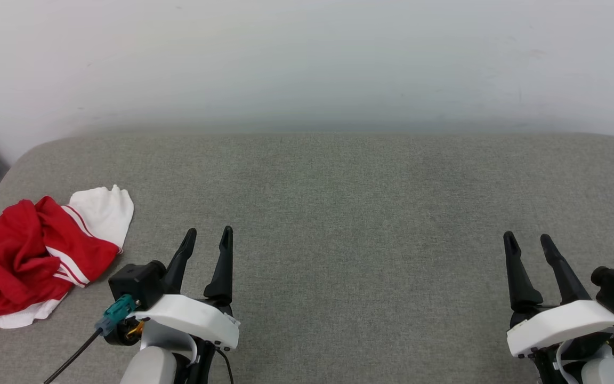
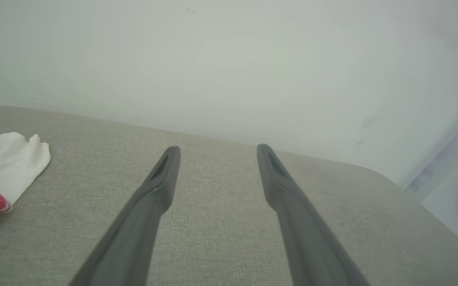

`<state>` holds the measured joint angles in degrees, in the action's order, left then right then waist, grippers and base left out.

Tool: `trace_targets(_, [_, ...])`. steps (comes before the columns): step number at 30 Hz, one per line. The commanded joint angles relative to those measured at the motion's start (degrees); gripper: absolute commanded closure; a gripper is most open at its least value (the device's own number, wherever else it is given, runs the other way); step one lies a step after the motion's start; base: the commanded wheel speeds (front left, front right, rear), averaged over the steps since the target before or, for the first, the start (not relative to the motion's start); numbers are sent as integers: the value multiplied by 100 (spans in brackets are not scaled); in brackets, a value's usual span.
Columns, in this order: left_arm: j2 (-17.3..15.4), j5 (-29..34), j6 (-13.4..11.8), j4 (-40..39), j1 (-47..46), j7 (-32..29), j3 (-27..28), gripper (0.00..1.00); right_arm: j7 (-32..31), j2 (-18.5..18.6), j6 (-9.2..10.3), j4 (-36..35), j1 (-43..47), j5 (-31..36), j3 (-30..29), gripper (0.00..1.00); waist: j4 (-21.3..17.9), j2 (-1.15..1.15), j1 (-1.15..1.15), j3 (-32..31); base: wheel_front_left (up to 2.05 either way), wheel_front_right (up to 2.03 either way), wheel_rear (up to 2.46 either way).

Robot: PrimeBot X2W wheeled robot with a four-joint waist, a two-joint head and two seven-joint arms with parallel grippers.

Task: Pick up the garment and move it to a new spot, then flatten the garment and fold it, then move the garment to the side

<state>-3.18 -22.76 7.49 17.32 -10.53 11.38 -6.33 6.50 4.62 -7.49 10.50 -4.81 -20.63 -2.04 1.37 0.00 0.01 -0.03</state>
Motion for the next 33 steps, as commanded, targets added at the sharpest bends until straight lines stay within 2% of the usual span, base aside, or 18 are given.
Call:
trace_targets(1, [-4,134,1,-7,-93,59,-16,0,-2,4,0,-53,-60,149,-11,0,5,0,-1,-3,0,0,0])
trace_targets(24, [18,1225,-1,136,-184,323,-59,0,25,-16,0,-115,-77,1197,-58,0,59,0,-1,7,0,0,0])
trace_targets(33, [24,1501,-1,213,-213,385,-31,0,-4,-37,1,-85,-93,1417,-107,0,62,0,-1,20,0,0,0])
